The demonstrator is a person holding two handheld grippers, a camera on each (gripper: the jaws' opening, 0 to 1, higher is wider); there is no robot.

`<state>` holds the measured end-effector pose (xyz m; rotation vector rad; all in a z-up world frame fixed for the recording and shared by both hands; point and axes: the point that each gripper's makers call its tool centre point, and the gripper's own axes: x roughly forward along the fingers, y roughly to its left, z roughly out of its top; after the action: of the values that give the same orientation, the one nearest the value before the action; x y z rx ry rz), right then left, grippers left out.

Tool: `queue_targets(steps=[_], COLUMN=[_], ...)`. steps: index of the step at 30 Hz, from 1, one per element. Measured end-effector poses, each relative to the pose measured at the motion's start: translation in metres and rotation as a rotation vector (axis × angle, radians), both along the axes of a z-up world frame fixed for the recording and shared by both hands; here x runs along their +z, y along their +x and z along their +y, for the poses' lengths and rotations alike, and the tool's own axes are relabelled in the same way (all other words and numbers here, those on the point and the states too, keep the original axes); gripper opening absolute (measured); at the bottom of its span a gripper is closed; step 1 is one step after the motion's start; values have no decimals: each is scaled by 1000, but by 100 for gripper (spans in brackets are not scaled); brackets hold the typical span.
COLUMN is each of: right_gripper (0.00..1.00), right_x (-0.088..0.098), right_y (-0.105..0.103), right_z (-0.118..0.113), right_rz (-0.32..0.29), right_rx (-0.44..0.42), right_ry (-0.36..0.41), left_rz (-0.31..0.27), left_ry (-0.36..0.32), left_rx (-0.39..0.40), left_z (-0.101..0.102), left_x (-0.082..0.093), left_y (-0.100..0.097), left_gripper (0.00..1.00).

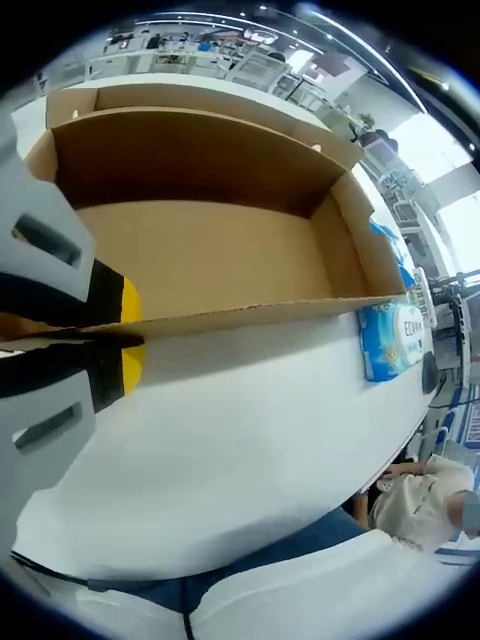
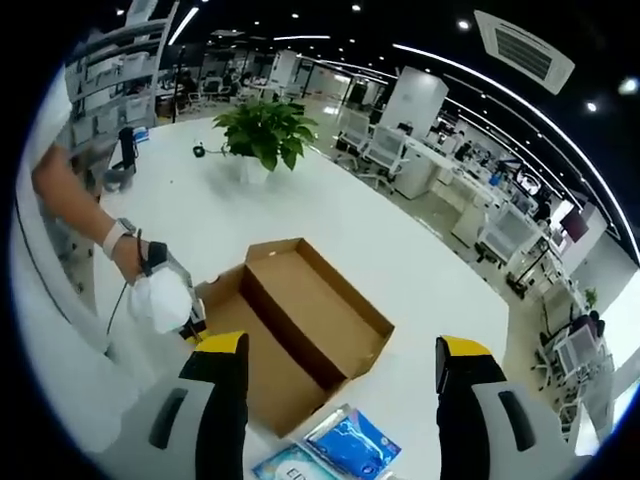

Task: Operate the shoe box by opening the lid, removing the specified soft item, and placing it in the target area until the item is outside and the box remains undamaged.

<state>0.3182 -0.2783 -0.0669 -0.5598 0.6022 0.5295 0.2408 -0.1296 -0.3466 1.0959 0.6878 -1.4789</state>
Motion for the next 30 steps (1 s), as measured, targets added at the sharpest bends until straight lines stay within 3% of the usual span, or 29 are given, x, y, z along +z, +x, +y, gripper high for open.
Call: queue_targets(steps=[7,18,22,30], right_gripper=[77,76,76,73], right_x=[3,7,12,-4], right_y=[15,52,64,93], right_z=[4,8,11,-3], right_rz=[-7,-10,-12,13], right_rx=[23,88,102,75], right_ry=[2,-60,-29,-26], left_rz=[-1,6,5,16], left_ry=[-4,-4,1,5], left_rx=[-11,-9,-19,-11], left_z=[0,0,-1,0], left_x=[0,-1,1,-1], left_y=[0,0,0,0], left_gripper=[2,2,2,2])
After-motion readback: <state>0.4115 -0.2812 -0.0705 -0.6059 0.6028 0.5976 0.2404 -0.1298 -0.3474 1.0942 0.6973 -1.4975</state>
